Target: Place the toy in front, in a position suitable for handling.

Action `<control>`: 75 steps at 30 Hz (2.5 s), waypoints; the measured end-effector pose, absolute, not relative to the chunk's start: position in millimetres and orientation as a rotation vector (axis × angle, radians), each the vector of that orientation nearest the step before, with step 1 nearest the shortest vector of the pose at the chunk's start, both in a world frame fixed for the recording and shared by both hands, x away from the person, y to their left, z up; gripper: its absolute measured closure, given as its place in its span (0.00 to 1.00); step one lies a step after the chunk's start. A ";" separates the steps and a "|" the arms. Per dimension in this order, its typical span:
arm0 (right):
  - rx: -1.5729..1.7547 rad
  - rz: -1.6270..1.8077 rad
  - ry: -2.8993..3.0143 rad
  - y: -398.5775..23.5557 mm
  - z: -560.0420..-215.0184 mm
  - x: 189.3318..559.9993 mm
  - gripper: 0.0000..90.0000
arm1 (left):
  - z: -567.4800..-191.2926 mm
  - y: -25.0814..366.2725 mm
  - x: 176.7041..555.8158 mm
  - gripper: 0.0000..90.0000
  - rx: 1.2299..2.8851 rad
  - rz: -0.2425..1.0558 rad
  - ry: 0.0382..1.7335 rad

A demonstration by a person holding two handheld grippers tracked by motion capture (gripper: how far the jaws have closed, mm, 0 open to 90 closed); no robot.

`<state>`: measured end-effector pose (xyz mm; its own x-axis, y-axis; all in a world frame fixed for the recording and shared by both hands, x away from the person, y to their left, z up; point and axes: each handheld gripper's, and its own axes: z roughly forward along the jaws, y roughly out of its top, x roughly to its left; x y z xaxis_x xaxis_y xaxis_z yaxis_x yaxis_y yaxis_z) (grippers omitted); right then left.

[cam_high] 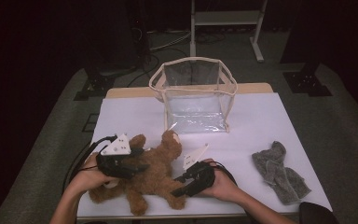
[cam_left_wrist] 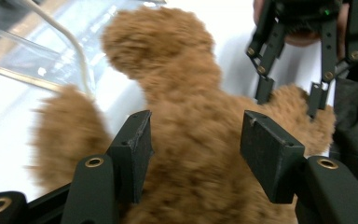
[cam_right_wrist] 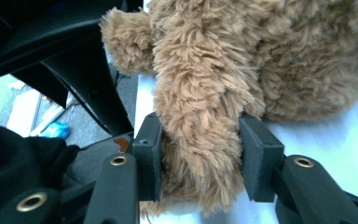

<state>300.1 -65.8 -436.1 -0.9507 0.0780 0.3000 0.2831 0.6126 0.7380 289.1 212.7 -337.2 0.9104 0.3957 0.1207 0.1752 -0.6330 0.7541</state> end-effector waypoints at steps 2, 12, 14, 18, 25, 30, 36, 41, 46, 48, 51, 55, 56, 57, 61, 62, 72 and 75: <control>-0.301 -1.253 -2.600 -66.0 -436.0 299.8 0.62 | -333.9 214.7 289.1 0.48 2.245 0.361 0.402; -0.300 -1.254 -2.595 -66.8 -437.0 299.0 0.62 | -319.8 225.3 299.2 0.42 2.196 0.446 0.390; -0.305 -1.259 -2.587 -67.1 -437.7 299.1 0.62 | -320.7 226.7 301.4 0.41 2.187 0.449 0.387; -0.300 -1.254 -2.590 -66.8 -437.5 299.3 0.62 | -323.9 229.6 311.1 0.41 2.197 0.441 0.392; -0.301 -1.253 -2.590 -66.9 -437.3 299.2 0.62 | -332.9 230.6 329.6 0.45 2.232 0.402 0.455; -0.299 -1.254 -2.592 -66.8 -437.2 299.1 0.62 | -337.4 230.0 333.4 0.51 2.252 0.398 0.468; -0.301 -1.253 -2.595 -66.3 -436.8 299.1 0.62 | -343.0 229.4 335.1 0.71 2.272 0.414 0.465; -0.305 -1.250 -2.595 -66.3 -436.3 299.1 0.62 | -343.1 228.3 335.7 0.77 2.279 0.421 0.460; -0.306 -1.248 -2.587 -66.3 -436.0 299.9 0.63 | -341.5 229.3 335.2 0.81 2.272 0.428 0.469; -0.310 -1.248 -2.582 -66.1 -435.6 300.1 0.64 | -341.7 229.9 334.8 0.82 2.264 0.427 0.462; -0.299 -1.244 -2.585 -66.4 -433.9 299.8 0.68 | -341.2 231.8 335.4 0.82 2.264 0.425 0.455; -0.298 -1.239 -2.580 -66.7 -432.1 300.2 0.72 | -339.1 234.1 335.3 0.84 2.241 0.404 0.458; -0.297 -1.239 -2.578 -66.8 -431.9 300.5 0.73 | -338.3 235.0 335.0 0.84 2.241 0.407 0.445; -0.297 -1.239 -2.576 -66.8 -431.7 300.7 0.73 | -337.8 235.6 334.5 0.84 2.237 0.409 0.442; -0.293 -1.235 -2.582 -67.5 -427.7 300.3 0.76 | -335.6 239.0 333.8 0.84 2.220 0.403 0.443; -0.290 -1.240 -2.582 -67.7 -427.0 300.3 0.78 | -334.4 240.7 332.9 0.85 2.206 0.403 0.444; -0.218 -1.245 -2.613 -71.6 -405.1 292.0 0.83 | -314.7 239.1 324.8 0.85 2.141 0.409 0.404; -0.207 -1.283 -2.641 -86.5 -384.2 290.2 0.83 | -304.4 231.9 323.9 0.85 2.123 0.419 0.371</control>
<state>290.2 -86.5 -384.2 -0.9706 0.0391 0.2377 0.2110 0.6138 0.7608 323.9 231.9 -304.4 0.8972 0.4135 0.1552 0.1041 -0.5394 0.8356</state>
